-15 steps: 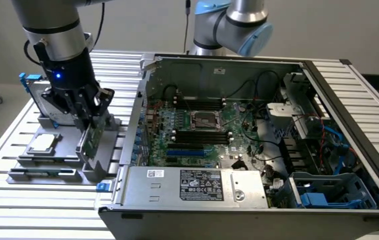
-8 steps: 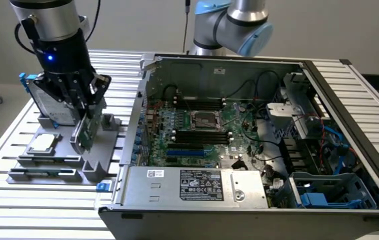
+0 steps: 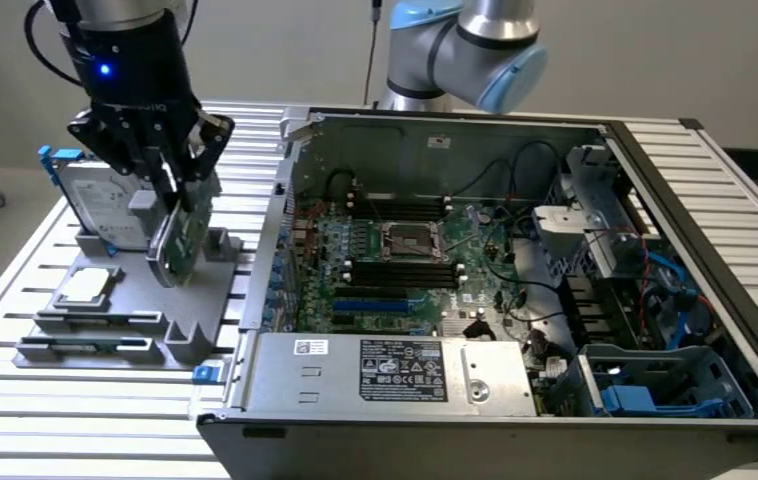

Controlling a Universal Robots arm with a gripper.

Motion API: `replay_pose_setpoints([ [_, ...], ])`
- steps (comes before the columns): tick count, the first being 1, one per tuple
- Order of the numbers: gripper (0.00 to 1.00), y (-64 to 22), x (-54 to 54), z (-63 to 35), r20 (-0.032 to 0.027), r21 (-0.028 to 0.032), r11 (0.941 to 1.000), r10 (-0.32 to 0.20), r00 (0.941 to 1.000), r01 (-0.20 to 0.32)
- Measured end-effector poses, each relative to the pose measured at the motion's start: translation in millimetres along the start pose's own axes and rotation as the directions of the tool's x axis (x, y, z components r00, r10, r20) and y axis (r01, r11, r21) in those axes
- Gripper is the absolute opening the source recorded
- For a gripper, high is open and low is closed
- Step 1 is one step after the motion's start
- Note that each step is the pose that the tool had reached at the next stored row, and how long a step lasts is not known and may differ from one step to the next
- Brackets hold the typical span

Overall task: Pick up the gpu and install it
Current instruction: 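Pick up the gpu and move the gpu toward the slot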

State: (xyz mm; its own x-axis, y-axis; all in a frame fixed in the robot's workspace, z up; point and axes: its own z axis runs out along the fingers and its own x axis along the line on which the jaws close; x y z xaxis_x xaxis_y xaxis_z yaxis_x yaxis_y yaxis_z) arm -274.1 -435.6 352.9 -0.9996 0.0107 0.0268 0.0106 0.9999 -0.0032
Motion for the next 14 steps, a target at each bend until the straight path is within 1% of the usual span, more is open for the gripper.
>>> replay_pose_setpoints([
  [5, 0.26, -0.7, -15.0, -23.0, -0.0002, -0.0097, 0.9999, -0.006, 1.0000, 0.006],
  [8, 0.26, -0.7, -24.5, -37.0, -0.0004, -0.0138, 0.9999, -0.008, 1.0000, 0.008],
  [10, 0.26, -0.6, -32.4, -46.2, -0.0014, -0.0151, 0.9998, -0.009, 1.0000, 0.009],
  [14, 0.26, -0.5, -50.3, -65.0, -0.0064, -0.0153, 0.9998, -0.010, 0.9999, 0.010],
])
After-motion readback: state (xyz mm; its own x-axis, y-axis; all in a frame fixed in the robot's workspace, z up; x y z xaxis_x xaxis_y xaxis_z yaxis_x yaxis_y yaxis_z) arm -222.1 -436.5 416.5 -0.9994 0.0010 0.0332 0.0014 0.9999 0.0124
